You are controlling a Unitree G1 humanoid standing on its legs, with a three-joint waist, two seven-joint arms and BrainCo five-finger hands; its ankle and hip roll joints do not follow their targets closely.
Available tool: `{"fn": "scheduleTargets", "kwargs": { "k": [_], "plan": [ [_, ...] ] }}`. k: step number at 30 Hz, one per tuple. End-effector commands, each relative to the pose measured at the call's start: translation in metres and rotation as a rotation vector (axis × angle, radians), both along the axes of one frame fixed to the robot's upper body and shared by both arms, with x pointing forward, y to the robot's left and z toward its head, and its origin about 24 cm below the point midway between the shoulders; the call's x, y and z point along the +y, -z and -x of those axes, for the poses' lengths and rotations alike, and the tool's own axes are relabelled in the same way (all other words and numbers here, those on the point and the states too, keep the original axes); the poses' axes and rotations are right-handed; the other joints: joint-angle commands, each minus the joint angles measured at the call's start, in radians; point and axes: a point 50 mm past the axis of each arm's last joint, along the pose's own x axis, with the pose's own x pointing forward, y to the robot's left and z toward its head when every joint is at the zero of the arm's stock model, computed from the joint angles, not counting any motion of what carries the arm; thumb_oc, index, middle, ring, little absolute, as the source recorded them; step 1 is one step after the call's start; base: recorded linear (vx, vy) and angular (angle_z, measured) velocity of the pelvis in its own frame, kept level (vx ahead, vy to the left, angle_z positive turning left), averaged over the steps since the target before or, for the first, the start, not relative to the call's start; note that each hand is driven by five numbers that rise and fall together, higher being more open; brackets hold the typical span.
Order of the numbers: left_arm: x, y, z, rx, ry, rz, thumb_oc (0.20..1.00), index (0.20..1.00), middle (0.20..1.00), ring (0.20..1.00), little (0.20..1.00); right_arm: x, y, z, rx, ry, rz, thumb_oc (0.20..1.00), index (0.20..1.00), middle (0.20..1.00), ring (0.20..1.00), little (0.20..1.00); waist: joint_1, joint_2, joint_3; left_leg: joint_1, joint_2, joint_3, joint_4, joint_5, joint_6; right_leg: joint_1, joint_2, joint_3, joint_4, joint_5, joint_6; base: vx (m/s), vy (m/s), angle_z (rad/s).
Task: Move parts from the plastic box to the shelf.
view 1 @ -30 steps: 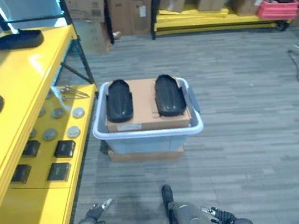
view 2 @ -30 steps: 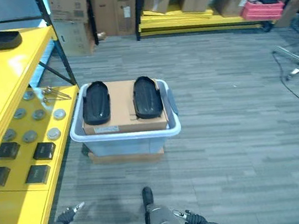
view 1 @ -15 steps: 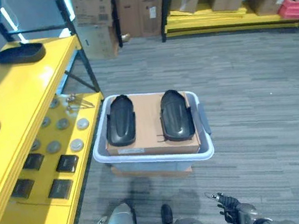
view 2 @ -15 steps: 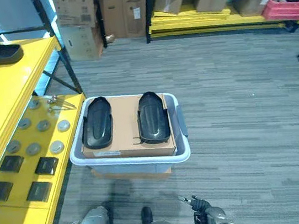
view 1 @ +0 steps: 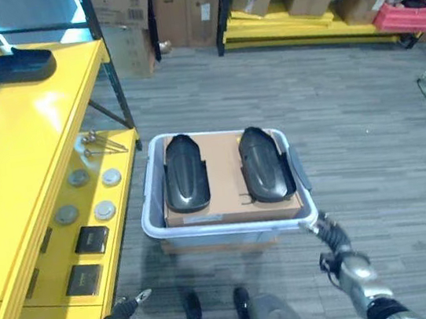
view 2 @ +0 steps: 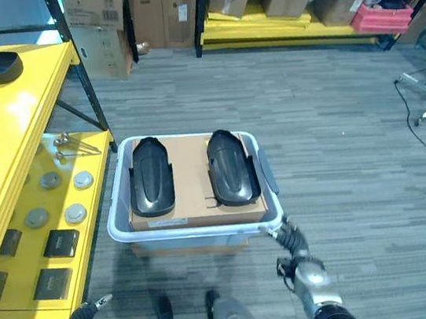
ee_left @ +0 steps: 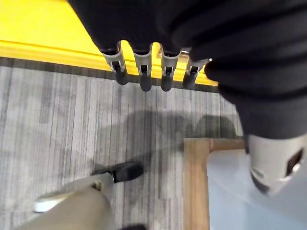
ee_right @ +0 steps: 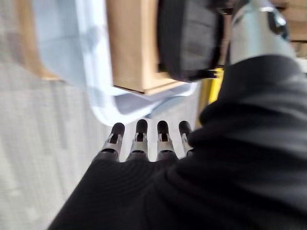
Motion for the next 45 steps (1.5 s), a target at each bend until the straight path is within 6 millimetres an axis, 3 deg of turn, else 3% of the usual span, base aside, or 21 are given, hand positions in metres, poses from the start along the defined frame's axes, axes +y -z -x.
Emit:
{"fn": "scheduleTargets", "kwargs": {
  "k": [1,5,7,9,13,25,30,34,35,38,39,44,45],
  "plan": [
    [0.004,0.0,0.005,-0.032,-0.055,0.009,1.0,1.0,1.0,1.0,1.0,-0.026,-0.027,-0.012,-0.061,0.023,0.191,1.0,1.0,1.0,1.0,1.0,0.01,-0.011,-0.016,0.018,0.054,-0.005,0.069,-0.094,-0.036,0.062,-0.011,-0.012,-0.17,0.14,0.024,0.15,-0.165,-0.18],
    [0.0,0.004,0.015,-0.003,-0.074,0.03,1.0,1.0,1.0,1.0,1.0,-0.024,-0.046,-0.029,-0.096,-0.004,0.234,1.0,1.0,1.0,1.0,1.0,0.029,-0.018,-0.02,0.024,0.068,-0.002,0.066,-0.092,-0.05,0.098,-0.011,-0.013,-0.226,0.154,0.023,0.16,-0.159,-0.13],
    [-0.007,0.007,0.02,0.038,-0.018,0.038,1.0,1.0,1.0,1.0,1.0,-0.022,-0.073,-0.046,-0.166,-0.011,0.313,1.0,1.0,1.0,1.0,1.0,0.044,-0.022,-0.007,0.006,0.084,0.003,0.057,-0.079,-0.064,0.104,-0.004,-0.022,-0.254,0.157,0.018,0.07,-0.143,0.07],
    [-0.012,0.006,0.011,0.022,0.035,0.04,1.0,1.0,1.0,1.0,1.0,-0.02,-0.099,-0.066,-0.244,0.005,0.335,1.0,1.0,1.0,1.0,1.0,0.052,-0.021,0.02,-0.026,0.094,0.0,0.046,-0.061,-0.076,0.086,0.002,-0.021,-0.273,0.166,0.014,-0.12,-0.087,0.03],
    [-0.028,-0.006,-0.03,-0.156,0.061,0.078,1.0,1.0,1.0,1.0,1.0,-0.015,-0.165,-0.11,-0.395,0.022,0.427,1.0,1.0,1.0,1.0,1.0,0.073,-0.005,0.101,-0.104,0.108,-0.013,0.038,-0.035,-0.097,0.009,-0.007,-0.033,-0.293,0.189,0.017,-0.19,-0.016,-0.08],
    [-0.034,-0.018,-0.055,-0.226,0.113,0.124,1.0,1.0,1.0,1.0,1.0,-0.029,-0.233,-0.136,-0.459,0.119,0.474,1.0,1.0,1.0,1.0,1.0,0.118,0.038,0.192,-0.212,0.07,-0.052,0.048,-0.022,-0.107,-0.084,-0.049,-0.079,-0.293,0.213,0.033,-0.04,0.028,0.11],
    [-0.038,-0.017,-0.057,-0.23,0.129,0.135,1.0,1.0,1.0,1.0,1.0,-0.032,-0.23,-0.142,-0.381,0.104,0.468,1.0,1.0,1.0,1.0,1.0,0.123,0.043,0.211,-0.233,0.061,-0.059,0.054,-0.02,-0.109,-0.099,-0.051,-0.086,-0.289,0.214,0.031,-0.03,0.034,0.08],
    [-0.04,-0.021,-0.063,-0.265,0.124,0.162,1.0,1.0,1.0,1.0,1.0,-0.029,-0.207,-0.147,-0.22,0.022,0.432,1.0,1.0,1.0,1.0,1.0,0.127,0.048,0.222,-0.237,0.057,-0.063,0.047,-0.015,-0.11,-0.107,-0.055,-0.091,-0.288,0.216,0.031,-0.02,0.027,0.08],
    [-0.042,-0.023,-0.066,-0.288,0.131,0.175,1.0,1.0,1.0,1.0,1.0,-0.028,-0.187,-0.147,-0.101,-0.037,0.428,1.0,1.0,1.0,1.0,1.0,0.132,0.052,0.225,-0.237,0.057,-0.063,0.041,-0.011,-0.111,-0.11,-0.059,-0.094,-0.29,0.219,0.031,-0.02,0.022,0.05],
    [-0.044,-0.024,-0.068,-0.3,0.14,0.183,1.0,1.0,1.0,1.0,1.0,-0.029,-0.174,-0.146,-0.014,-0.074,0.451,1.0,1.0,1.0,1.0,1.0,0.136,0.055,0.226,-0.24,0.056,-0.063,0.04,-0.009,-0.112,-0.112,-0.062,-0.097,-0.29,0.221,0.031,-0.03,0.007,0.04],
    [-0.046,-0.026,-0.071,-0.313,0.171,0.184,1.0,1.0,1.0,1.0,1.0,-0.033,-0.15,-0.141,0.139,-0.106,0.491,0.2,0.2,0.2,0.2,0.2,0.149,0.059,0.227,-0.239,0.056,-0.065,0.035,-0.005,-0.114,-0.107,-0.067,-0.107,-0.292,0.223,0.032,0.0,0.0,0.0],
    [-0.046,-0.028,-0.073,-0.326,0.197,0.178,1.0,1.0,1.0,1.0,1.0,-0.042,-0.129,-0.134,0.242,-0.061,0.473,0.2,0.2,0.2,0.2,0.2,0.166,0.065,0.213,-0.22,0.057,-0.066,0.019,-0.001,-0.116,-0.089,-0.069,-0.123,-0.293,0.217,0.033,-0.01,-0.015,0.05],
    [-0.044,-0.029,-0.073,-0.333,0.215,0.161,1.0,1.0,1.0,1.0,1.0,-0.049,-0.118,-0.127,0.27,-0.013,0.443,0.2,0.2,0.2,0.2,0.2,0.172,0.068,0.196,-0.201,0.06,-0.061,0.007,0.001,-0.117,-0.072,-0.07,-0.132,-0.293,0.212,0.036,0.0,-0.01,0.18]
  ]
}}
